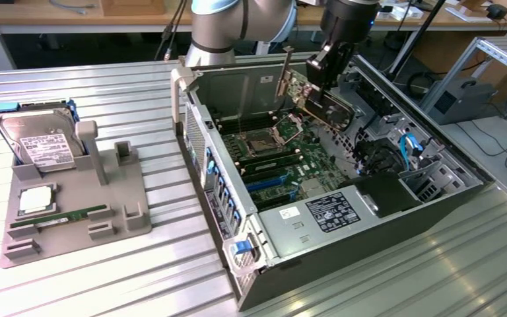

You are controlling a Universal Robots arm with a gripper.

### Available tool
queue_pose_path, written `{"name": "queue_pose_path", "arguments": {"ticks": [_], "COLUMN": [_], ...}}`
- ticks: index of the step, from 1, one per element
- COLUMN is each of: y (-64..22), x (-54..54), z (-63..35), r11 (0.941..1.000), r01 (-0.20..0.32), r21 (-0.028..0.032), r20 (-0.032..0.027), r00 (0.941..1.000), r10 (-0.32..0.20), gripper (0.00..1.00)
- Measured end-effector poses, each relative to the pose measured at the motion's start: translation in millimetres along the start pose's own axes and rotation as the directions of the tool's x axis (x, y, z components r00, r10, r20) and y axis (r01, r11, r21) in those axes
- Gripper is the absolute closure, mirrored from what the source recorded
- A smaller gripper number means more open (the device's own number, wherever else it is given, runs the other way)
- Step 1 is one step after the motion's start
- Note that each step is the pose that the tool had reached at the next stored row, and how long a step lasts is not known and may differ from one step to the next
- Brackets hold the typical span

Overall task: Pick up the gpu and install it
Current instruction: 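Insert the gpu into the slot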

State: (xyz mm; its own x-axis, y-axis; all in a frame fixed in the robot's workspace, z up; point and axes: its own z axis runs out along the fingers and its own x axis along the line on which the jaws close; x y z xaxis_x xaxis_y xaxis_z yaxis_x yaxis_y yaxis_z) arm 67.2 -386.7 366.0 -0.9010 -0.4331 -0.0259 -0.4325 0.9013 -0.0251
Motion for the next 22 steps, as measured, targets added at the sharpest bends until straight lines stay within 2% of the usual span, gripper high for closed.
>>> {"name": "queue_pose_path", "arguments": {"ticks": [14,22], "y": [0.0,0.0], "x": [0.0,0.0], "z": [0.0,0.0], "r11": [0.9978,0.9936], "r01": [0.066,0.113], "r21": [-0.0016,-0.0027], "r20": [0.0017,0.0030], "r00": [0.9978,0.9936], "r10": [-0.066,-0.113], "gripper": [0.73,0.73]}}
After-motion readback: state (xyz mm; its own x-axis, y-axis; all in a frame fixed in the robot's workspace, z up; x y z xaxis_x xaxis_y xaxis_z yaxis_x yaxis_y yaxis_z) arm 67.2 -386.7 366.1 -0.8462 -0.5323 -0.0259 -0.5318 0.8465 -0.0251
